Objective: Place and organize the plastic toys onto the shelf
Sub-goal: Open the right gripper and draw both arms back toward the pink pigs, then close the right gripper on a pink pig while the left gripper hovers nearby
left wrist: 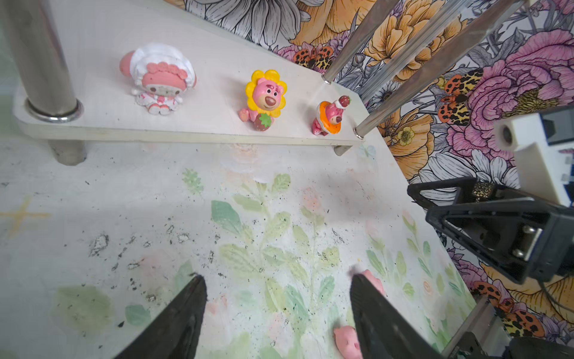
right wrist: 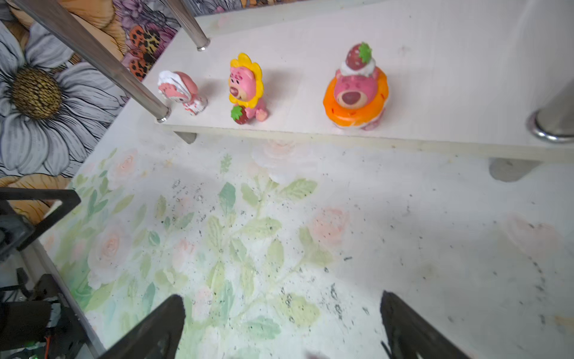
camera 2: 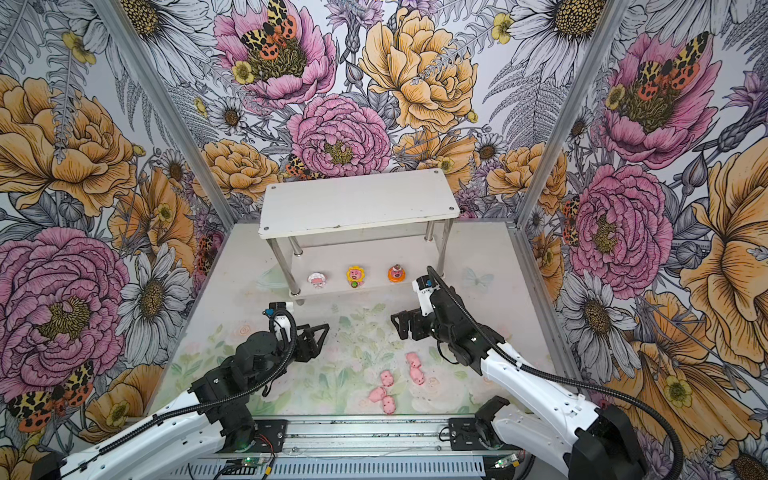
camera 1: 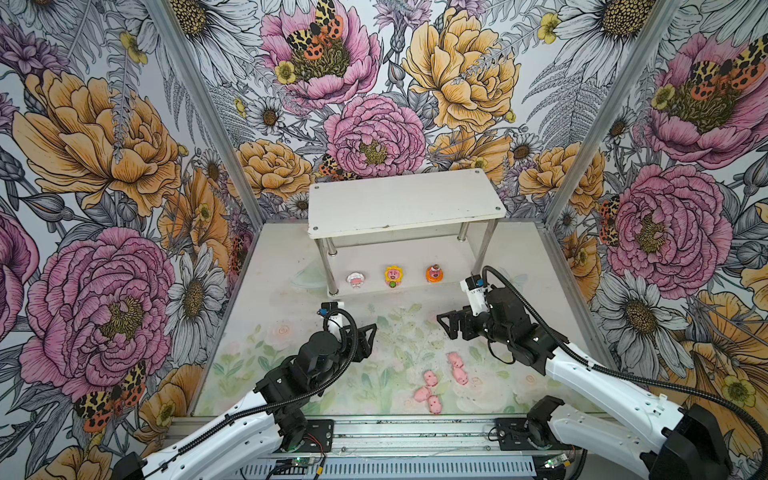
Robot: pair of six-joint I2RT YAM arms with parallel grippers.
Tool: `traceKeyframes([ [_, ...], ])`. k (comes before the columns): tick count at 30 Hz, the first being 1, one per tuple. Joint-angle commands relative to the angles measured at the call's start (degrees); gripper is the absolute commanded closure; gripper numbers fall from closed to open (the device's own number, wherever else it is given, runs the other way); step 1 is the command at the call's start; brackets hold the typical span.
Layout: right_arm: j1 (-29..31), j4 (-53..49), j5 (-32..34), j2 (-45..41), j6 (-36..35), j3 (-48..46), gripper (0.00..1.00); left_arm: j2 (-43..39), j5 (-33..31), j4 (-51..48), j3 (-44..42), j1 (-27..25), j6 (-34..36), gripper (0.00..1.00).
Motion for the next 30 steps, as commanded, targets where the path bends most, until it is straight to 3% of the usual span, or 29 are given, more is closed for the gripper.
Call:
traceKeyframes([
  [1,4.85,-7.88,10.31,-2.96,2.14,-0.9,0.0,2.31,-3.97,-0.82,1.32,-6.95,-4.59,0.31],
  [4,8.14,-11.0,12.18,-2.64,5.46,-2.39,0.0,6.24,-13.39,-0.92,2.66,-16.66,-6.17,0.3],
  [8,15.07,-11.29,14.98,-1.27,9.23,-4.6,0.0,13.48,-18.59,-0.1,3.59,-24.03,-11.06,0.23],
  [16,27.01,-16.28,23.36,2.98,13.62,-2.11,0.0,27.31,-20.28,4.62,6.36,-31.7,-15.88,0.23],
  [24,35.23,-16.62,29.44,6.17,18.97,-1.85,0.0,39.43,-18.44,4.51,12.76,-33.45,-15.68,0.22],
  [26,36.07,-16.63,29.47,6.14,19.56,-2.17,0.06,41.58,-17.95,5.15,14.0,-33.45,-15.24,0.22],
  [29,36.87,-16.67,29.54,4.91,19.26,-2.76,0.28,43.34,-17.16,7.59,14.87,-33.46,-14.14,0.22],
  [30,36.87,-16.77,29.35,4.38,19.26,-2.98,0.3,43.62,-17.07,8.26,14.96,-33.5,-13.82,0.22],
])
